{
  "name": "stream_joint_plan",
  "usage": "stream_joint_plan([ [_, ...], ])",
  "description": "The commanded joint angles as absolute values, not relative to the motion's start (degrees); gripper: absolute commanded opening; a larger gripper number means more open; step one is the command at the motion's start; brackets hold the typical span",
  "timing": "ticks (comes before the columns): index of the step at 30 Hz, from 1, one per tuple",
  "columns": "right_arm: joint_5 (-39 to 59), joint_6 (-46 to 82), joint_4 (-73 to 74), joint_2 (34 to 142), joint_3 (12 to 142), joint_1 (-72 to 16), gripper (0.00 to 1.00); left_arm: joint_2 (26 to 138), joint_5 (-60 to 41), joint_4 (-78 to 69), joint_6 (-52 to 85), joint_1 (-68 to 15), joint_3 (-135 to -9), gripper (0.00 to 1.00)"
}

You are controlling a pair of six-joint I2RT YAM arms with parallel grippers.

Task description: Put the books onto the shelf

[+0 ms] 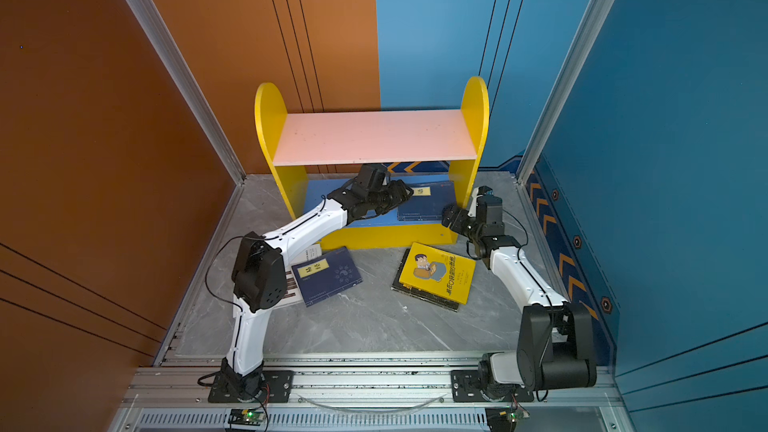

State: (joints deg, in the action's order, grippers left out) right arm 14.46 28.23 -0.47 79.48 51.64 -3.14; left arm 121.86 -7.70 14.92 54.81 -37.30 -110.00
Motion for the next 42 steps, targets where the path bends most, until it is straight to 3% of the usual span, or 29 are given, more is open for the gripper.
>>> stream_joint_plan([
  [1,15.1,25.8,-1.2,77.8,50.3,-3.8,0.89,123.3,-9.5,12.0,53.8,-37.1,-112.4,0.69],
  [19,9.9,21.9,-4.3,72.7,46.0,-4.0,0.9,120.9,-10.9,11.3,49.9,-36.4,-108.7,0.78],
  [28,8.6,21.7,-6.3,69.8,45.0,-4.0,0.9,114.7,-23.3,2.8,32.5,-34.0,-96.9,0.94],
  [33,7.8,22.2,-7.3,68.0,44.1,-3.9,0.91,113.0,-27.7,4.3,21.4,-33.9,-94.4,0.94],
  [42,6.2,22.9,-8.4,66.4,43.5,-3.9,0.9,112.6,-22.8,13.6,4.3,-35.8,-94.2,0.91],
])
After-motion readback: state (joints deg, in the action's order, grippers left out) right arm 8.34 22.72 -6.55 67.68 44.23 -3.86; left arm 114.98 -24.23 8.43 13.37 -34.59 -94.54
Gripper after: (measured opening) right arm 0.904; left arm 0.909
